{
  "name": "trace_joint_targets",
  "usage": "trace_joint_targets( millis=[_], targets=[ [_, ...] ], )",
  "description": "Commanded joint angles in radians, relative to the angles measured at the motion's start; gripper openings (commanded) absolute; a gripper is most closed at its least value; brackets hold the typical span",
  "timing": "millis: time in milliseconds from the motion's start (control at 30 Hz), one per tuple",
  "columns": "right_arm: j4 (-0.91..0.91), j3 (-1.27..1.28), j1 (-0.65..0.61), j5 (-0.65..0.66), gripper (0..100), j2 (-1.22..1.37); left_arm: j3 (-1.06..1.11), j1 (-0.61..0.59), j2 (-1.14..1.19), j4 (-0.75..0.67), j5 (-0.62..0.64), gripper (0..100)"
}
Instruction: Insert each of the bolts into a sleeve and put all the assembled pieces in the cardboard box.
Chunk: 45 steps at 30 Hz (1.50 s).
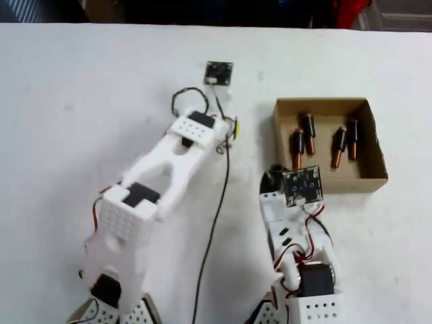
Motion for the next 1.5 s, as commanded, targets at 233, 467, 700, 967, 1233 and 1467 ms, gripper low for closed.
trace_joint_targets(
  millis=[233,467,700,967,1233,1467],
  targets=[
    [-0.019,-0.011,0.007,-0.006,1.6,-0.012,-0.023,0.005,-0.008,0.054,0.005,12],
    [-0.019,-0.011,0.007,-0.006,1.6,-0.012,-0.023,-0.007,-0.008,0.075,0.002,12],
    [-0.024,-0.011,0.007,-0.006,1.6,-0.012,-0.084,-0.010,0.002,0.206,-0.049,11],
    [-0.024,-0.011,0.007,-0.006,1.6,-0.012,-0.104,-0.010,-0.002,0.221,-0.049,11],
    [-0.024,-0.011,0.007,-0.006,1.6,-0.012,-0.104,-0.010,0.001,0.221,-0.055,11],
    [-0.021,-0.011,0.007,-0.006,1.6,-0.012,-0.106,-0.012,-0.007,0.227,-0.057,4]
  ],
)
